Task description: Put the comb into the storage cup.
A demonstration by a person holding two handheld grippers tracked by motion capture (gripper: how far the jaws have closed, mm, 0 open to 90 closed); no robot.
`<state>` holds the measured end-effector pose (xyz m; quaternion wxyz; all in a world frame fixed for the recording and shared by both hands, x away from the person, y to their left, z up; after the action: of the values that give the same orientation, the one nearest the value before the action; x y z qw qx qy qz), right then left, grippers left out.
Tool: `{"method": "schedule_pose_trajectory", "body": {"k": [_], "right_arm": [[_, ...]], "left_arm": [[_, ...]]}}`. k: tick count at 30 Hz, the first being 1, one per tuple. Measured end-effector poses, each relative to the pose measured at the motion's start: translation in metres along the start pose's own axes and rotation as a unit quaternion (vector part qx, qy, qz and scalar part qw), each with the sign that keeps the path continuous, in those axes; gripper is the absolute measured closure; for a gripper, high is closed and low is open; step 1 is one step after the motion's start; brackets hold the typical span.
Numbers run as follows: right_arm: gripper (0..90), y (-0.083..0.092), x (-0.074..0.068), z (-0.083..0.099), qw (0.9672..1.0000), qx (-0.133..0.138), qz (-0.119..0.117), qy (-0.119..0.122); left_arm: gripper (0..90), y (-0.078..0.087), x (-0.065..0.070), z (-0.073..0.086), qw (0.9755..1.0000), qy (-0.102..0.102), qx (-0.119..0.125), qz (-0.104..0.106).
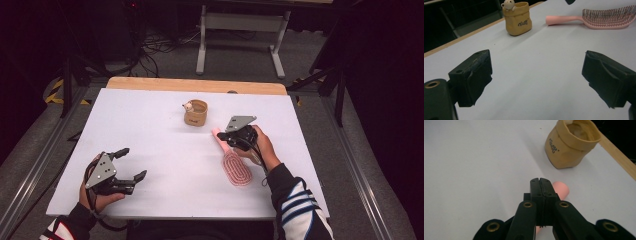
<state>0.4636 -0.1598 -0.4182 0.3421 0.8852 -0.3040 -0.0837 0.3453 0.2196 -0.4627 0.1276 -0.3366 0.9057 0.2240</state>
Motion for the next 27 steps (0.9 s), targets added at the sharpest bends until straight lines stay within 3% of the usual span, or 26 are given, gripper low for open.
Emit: {"method": "schedule_pose_trajectory", "body": {"k": [2, 6, 11, 15, 17, 24, 27], "right_arm": [[90.0, -0.015, 0.000, -0.006, 0.9995, -0.025, -0.001, 0.017], [90.0, -0.027, 0.003, -0.008, 0.9988, -0.045, 0.007, 0.019], [90.0, -0.037, 0.003, -0.010, 0.9977, -0.061, 0.002, 0.027], [90.0, -0.045, 0.007, -0.009, 0.9957, -0.085, 0.011, 0.035], [90.0, -0.047, 0.011, -0.006, 0.9951, -0.094, 0.018, 0.027], [90.0, -0.045, 0.016, -0.005, 0.9966, -0.080, 0.019, 0.005], [90.0, -0.046, 0.014, -0.005, 0.9958, -0.088, 0.020, 0.017]], "left_arm": [[10.6, 0.000, 0.000, 0.000, 1.0000, 0.001, 0.001, 0.001], [10.8, 0.001, 0.000, 0.001, 1.0000, 0.001, 0.003, 0.000], [11.0, 0.001, 0.001, 0.000, 1.0000, 0.000, 0.002, 0.003], [11.4, 0.001, 0.001, 0.001, 1.0000, 0.000, 0.001, 0.002], [11.4, 0.001, 0.001, 0.001, 1.0000, 0.001, 0.001, 0.003], [12.2, -0.001, 0.001, 0.001, 1.0000, 0.003, 0.000, 0.006], [12.2, -0.002, 0.001, 0.001, 1.0000, 0.003, 0.000, 0.007]]}}
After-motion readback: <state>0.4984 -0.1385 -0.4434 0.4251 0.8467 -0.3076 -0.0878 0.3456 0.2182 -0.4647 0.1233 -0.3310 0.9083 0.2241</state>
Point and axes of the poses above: each handheld gripper's, and its own axes: y roughly backward along the jaws, z roughly out of its underside, x roughly to its right, the point moved 2 cm from there along -y, roughly forward along the jaws, and after that the axes turned 14 degrees about -y, right-handed, at the moved point
